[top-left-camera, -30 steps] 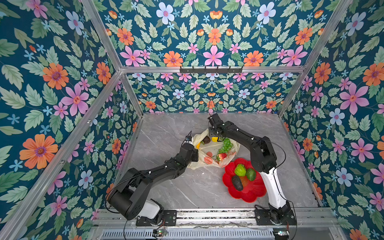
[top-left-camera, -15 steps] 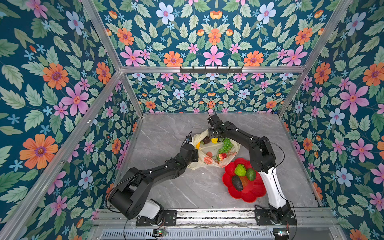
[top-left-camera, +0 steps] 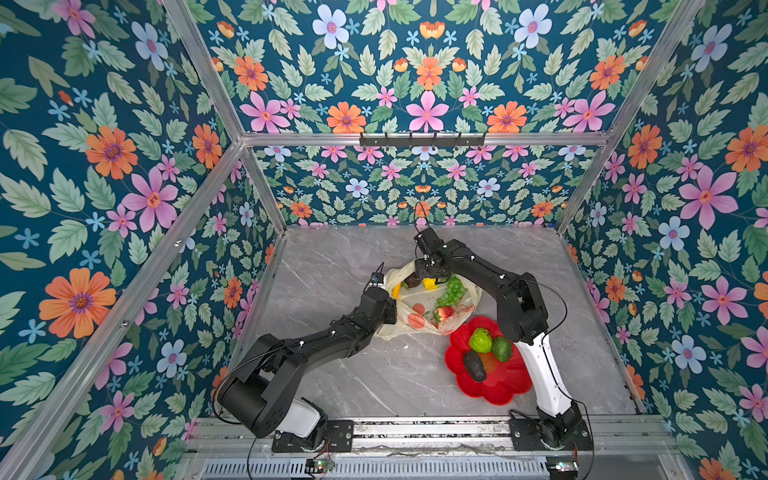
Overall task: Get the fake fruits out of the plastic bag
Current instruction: 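Reach the right gripper into the bag and grasp the yellow lemon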
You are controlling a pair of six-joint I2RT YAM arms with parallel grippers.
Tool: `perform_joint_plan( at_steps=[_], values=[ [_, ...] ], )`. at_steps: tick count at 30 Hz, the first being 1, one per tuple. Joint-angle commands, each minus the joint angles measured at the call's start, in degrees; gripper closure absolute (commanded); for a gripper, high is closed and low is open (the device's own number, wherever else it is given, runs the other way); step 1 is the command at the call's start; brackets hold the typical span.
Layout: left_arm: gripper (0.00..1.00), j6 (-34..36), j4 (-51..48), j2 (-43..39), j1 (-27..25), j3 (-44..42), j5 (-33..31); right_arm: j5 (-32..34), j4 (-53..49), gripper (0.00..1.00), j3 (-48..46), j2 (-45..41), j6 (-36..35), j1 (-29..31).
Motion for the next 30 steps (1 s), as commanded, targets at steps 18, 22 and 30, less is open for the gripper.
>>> perform_joint_plan(
  at_steps=[18, 22, 30],
  values=[
    [0.93, 0.22, 0.06, 0.13, 0.02, 0.49, -0.75, -3.02, -10.50, 0.31, 9.48, 5.66, 0.22, -0.10],
    [0.93, 0.23, 0.00, 0.16, 0.09, 0.48, -0.90, -3.22, -9.05, 0.38, 7.47, 3.88, 0.09, -0.15],
    [0.93, 0.16, 0.04, -0.07, 0.04, 0.34, -1.10, -6.03, -0.43, 0.42, -5.89, -7.07, 0.20, 0.23]
  ],
)
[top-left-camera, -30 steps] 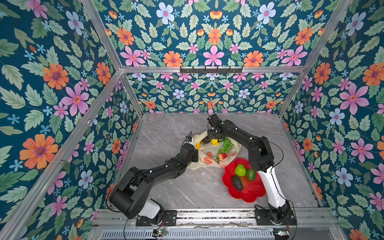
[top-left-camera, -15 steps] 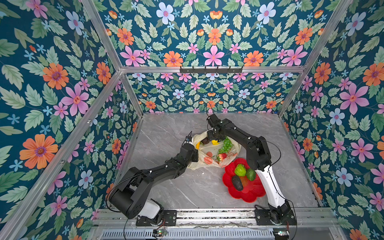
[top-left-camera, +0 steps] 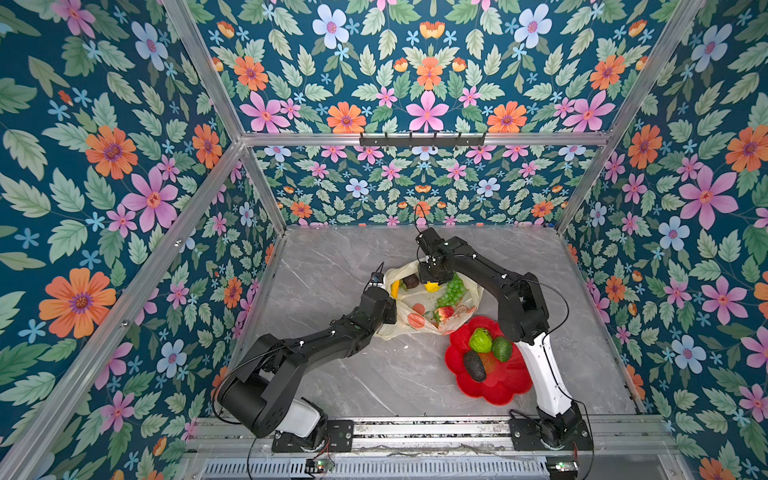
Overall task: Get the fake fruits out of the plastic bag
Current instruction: 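Reach the right gripper into the bag and grasp the yellow lemon, then lift the yellow lemon out with the right gripper over the red plate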
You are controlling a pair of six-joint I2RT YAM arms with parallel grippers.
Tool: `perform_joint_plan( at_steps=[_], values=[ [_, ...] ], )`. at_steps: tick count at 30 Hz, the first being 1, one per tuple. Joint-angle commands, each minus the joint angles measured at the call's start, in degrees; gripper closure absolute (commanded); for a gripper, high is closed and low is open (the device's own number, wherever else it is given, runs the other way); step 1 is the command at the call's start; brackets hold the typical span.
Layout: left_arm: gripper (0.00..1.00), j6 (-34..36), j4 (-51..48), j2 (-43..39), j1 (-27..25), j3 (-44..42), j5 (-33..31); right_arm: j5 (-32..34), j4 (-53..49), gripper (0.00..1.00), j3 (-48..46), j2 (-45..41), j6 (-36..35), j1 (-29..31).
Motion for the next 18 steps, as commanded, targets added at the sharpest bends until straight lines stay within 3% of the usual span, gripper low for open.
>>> perform_joint_plan(
  at_steps=[1, 11, 18],
  values=[
    [0.93, 0.16, 0.26, -0.06, 0.04, 0.35, -0.45, -2.01, 5.69, 0.42, -5.24, -4.75, 0.22, 0.45],
    [0.93, 0.07, 0.08, -0.06, 0.05, 0.34, -0.52, -1.19, 12.45, 0.43, -20.99, -18.10, 1.13, 3.23],
    [0.93, 0.04, -0.05, -0.29, 0.05, 0.40, -0.69, 3.28, 19.81, 0.44, -36.69, -32.06, 4.75, 6.70]
  ],
)
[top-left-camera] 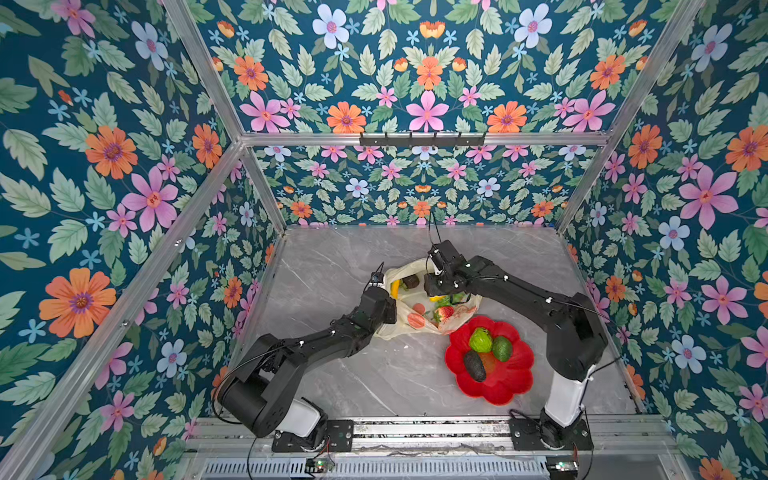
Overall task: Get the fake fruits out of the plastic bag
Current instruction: 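Lift the yellow lemon out with the right gripper over the red plate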
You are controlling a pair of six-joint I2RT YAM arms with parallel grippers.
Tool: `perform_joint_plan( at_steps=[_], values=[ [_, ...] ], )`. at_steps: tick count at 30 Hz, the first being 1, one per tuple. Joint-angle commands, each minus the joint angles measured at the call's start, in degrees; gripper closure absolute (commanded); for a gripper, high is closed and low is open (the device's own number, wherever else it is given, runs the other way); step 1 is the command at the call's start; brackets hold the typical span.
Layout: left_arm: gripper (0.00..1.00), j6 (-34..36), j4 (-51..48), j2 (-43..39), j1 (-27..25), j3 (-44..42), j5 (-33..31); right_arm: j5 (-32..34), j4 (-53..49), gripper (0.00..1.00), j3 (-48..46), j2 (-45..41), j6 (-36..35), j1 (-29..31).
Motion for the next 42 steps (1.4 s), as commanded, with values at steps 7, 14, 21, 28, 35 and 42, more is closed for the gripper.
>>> perform_joint_plan(
  at_steps=[7, 14, 21, 28, 35, 42],
  values=[
    [0.93, -0.13, 0.27, -0.40, 0.08, 0.25, -0.44, 13.54, 8.89, 0.47, -21.50, -18.51, 12.43, 8.75],
    [0.93, -0.18, 0.45, -0.31, 0.02, 0.30, -0.12, 26.07, 5.00, 0.49, -31.82, -30.33, 22.31, 18.17],
    [0.93, -0.26, 0.89, -0.30, 0.04, 0.12, 0.51, 35.12, -7.09, 0.51, -36.20, -35.88, 37.59, 27.05],
    [0.93, -0.27, 0.89, -0.37, 0.04, 0.05, 0.43, 36.37, -11.92, 0.51, -41.75, -40.09, 46.06, 29.68],
    [0.93, -0.31, 0.89, -0.30, 0.04, 0.05, 0.33, 37.89, -11.52, 0.51, -48.38, -44.93, 48.42, 29.83],
    [0.93, 0.18, 0.81, 0.21, 0.03, 0.26, 0.26, 39.56, -6.10, 0.51, -55.00, -49.70, 44.88, 29.85]
  ],
)
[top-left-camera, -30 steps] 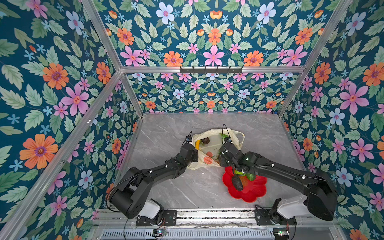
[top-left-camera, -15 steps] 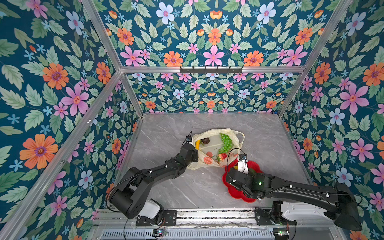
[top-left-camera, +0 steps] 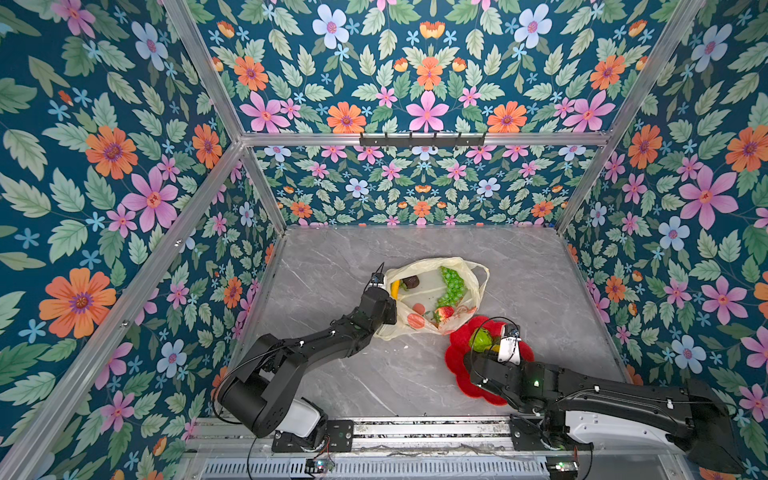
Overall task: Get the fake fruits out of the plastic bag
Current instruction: 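Lift the yellow lemon out with the right gripper over the red plate, then lower the lemon into the red plate and open the right gripper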
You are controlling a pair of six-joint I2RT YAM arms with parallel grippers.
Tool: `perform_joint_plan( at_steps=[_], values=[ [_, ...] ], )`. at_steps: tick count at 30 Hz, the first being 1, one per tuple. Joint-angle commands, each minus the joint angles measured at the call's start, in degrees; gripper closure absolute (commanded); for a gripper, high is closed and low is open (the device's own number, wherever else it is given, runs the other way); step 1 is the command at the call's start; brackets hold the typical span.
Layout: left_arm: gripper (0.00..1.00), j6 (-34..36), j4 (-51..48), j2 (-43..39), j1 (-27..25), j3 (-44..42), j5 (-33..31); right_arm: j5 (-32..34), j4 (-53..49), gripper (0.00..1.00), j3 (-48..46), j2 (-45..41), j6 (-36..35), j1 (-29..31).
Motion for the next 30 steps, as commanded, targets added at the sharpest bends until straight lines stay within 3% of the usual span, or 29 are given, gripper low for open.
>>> perform_joint_plan(
  at_steps=[1, 12, 14, 16, 20, 23, 25, 30],
  values=[
    [0.93, 0.18, 1.09, 0.13, 0.09, 0.30, -0.24, 2.39, 4.31, 0.51, -2.52, -2.03, -2.88, 0.02],
    [0.93, 0.55, 1.40, 0.75, 0.04, 0.17, -1.52, 1.03, 17.42, 0.52, -9.65, -8.44, -13.64, 0.03],
    [0.93, 0.54, 1.44, 1.19, 0.07, 0.29, -1.57, 1.53, 17.36, 0.51, -9.66, -9.27, -14.55, 0.02],
    [0.93, 0.55, 1.44, 1.36, 0.08, 0.32, -1.74, 1.64, 19.33, 0.52, -9.85, -10.03, -20.25, -0.01],
    [0.93, 0.60, 1.53, 1.08, 0.05, 0.16, -2.03, 3.44, 14.02, 0.51, -10.05, -10.97, -20.64, 0.02],
    [0.93, 0.57, 1.44, 0.89, 0.04, 0.10, -1.97, -1.26, 26.20, 0.50, -15.26, -12.88, -28.38, 0.04],
    [0.93, 0.64, 1.52, 0.69, 0.11, 0.05, -2.07, -0.67, 27.66, 0.50, -17.18, -13.68, -27.66, -0.02],
    [0.93, 0.71, 1.62, 0.81, 0.05, -0.09, -2.19, -0.87, 37.63, 0.49, -21.55, -14.53, -34.10, 0.04]
  ],
)
